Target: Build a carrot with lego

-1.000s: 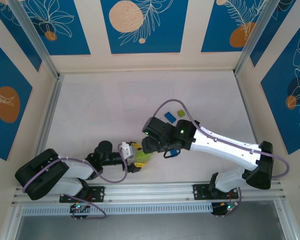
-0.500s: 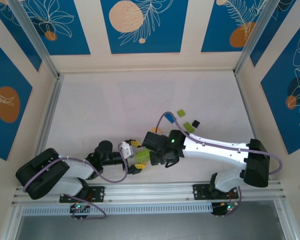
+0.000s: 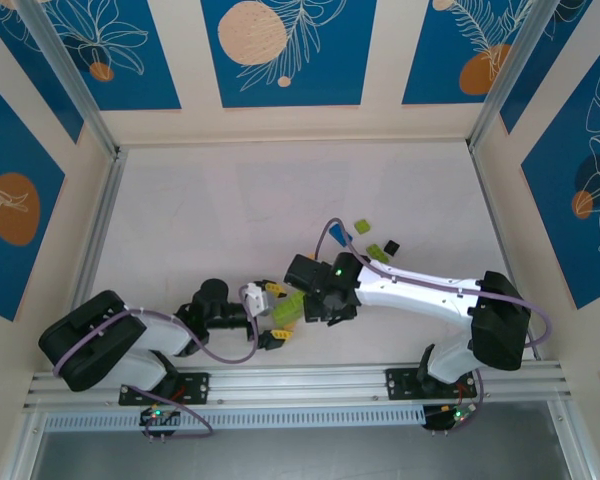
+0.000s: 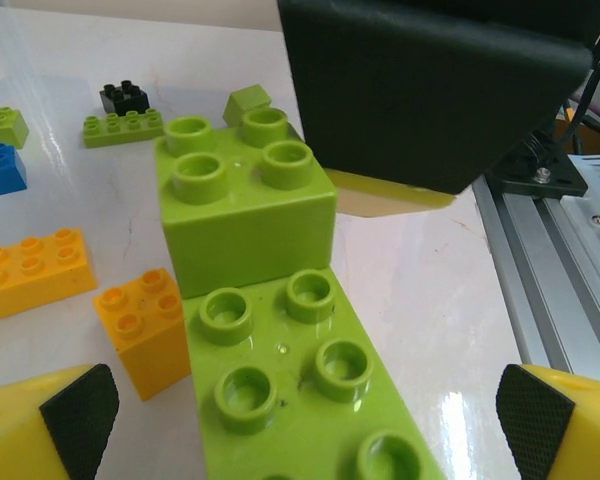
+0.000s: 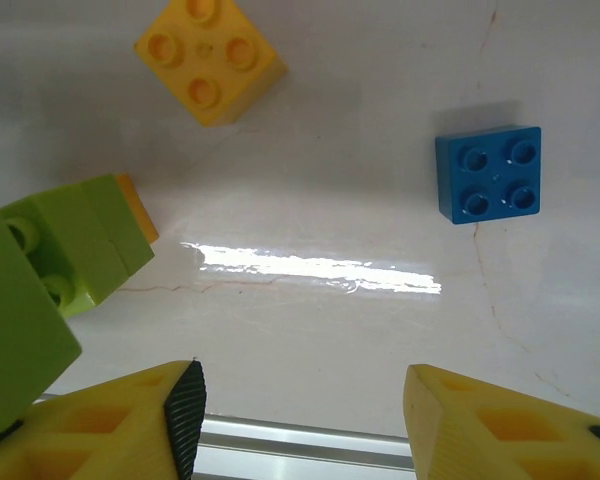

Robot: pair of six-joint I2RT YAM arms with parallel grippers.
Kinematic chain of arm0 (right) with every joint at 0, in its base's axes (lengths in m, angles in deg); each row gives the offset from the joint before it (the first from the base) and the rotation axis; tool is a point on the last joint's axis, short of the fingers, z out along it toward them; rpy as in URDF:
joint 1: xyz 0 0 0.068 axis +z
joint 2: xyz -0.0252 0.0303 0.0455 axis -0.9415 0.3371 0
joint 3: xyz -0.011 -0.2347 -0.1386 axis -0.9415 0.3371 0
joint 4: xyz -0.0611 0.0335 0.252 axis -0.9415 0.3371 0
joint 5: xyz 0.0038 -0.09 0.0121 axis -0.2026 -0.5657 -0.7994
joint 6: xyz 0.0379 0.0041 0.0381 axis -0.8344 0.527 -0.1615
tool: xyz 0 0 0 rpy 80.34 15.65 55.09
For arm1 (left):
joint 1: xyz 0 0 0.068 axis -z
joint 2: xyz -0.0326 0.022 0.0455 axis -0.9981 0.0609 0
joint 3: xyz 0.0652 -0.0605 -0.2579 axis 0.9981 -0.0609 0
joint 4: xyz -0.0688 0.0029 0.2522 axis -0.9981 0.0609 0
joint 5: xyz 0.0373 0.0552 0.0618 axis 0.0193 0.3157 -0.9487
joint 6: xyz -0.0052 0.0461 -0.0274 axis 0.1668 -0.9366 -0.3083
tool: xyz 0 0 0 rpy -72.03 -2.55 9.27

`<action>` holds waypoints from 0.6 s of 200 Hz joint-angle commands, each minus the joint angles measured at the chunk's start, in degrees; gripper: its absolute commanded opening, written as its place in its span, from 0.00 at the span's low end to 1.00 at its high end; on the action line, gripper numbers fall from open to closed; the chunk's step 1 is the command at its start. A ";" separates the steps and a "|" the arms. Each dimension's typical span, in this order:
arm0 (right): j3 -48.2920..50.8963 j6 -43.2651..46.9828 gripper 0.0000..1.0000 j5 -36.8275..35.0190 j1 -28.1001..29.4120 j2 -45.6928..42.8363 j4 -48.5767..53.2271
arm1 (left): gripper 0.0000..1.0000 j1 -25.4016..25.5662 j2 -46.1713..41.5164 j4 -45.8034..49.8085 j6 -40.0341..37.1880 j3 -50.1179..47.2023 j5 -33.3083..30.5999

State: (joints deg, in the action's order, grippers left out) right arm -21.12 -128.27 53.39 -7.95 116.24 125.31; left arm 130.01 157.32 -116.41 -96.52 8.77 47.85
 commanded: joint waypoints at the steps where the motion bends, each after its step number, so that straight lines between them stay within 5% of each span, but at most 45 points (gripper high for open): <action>1: -0.03 1.40 0.56 0.36 -0.97 1.00 -0.53 | 1.00 -0.53 0.87 -2.49 -1.57 1.34 1.98; 57: -0.87 3.29 0.55 -0.08 -2.80 2.00 -0.61 | 0.99 -2.85 4.61 -6.05 -1.48 1.94 0.72; 120: -1.56 5.59 0.54 -0.52 -5.29 2.33 -1.19 | 0.99 -6.02 6.69 -8.14 -0.53 3.61 7.63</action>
State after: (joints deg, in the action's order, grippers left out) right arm -21.18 -124.33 53.22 -12.32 117.95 124.15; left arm 124.62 164.38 -121.74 -96.50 11.37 50.26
